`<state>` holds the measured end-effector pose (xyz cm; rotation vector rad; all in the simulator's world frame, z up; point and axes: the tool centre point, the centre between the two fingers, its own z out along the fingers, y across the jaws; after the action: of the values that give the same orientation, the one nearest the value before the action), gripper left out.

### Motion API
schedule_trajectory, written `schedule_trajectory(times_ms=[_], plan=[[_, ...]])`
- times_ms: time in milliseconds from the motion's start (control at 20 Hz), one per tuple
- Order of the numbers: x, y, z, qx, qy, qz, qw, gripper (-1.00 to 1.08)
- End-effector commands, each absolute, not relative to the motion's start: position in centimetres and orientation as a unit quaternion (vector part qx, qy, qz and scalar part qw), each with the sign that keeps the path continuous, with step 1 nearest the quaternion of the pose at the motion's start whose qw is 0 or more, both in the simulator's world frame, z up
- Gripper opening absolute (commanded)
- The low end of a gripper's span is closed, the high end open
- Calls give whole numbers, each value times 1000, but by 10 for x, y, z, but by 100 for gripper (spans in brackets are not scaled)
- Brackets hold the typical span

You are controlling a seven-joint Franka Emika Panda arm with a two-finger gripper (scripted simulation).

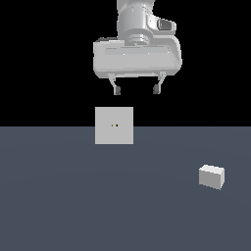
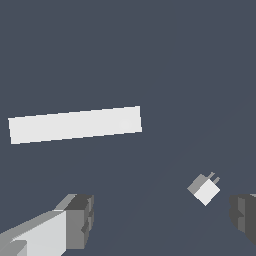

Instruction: Plug the charger into the wall socket.

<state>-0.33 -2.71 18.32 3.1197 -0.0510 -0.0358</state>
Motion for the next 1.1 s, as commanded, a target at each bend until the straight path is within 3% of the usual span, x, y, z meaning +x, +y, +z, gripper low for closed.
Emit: schedule_trajectory(times_ms=[0, 500, 1050], plan=[[-3, -27, 183, 1000, -16, -11, 11, 100], [-8, -41, 172, 998, -54, 1, 14, 100], [-29, -87, 133, 983, -178, 42, 26, 100]])
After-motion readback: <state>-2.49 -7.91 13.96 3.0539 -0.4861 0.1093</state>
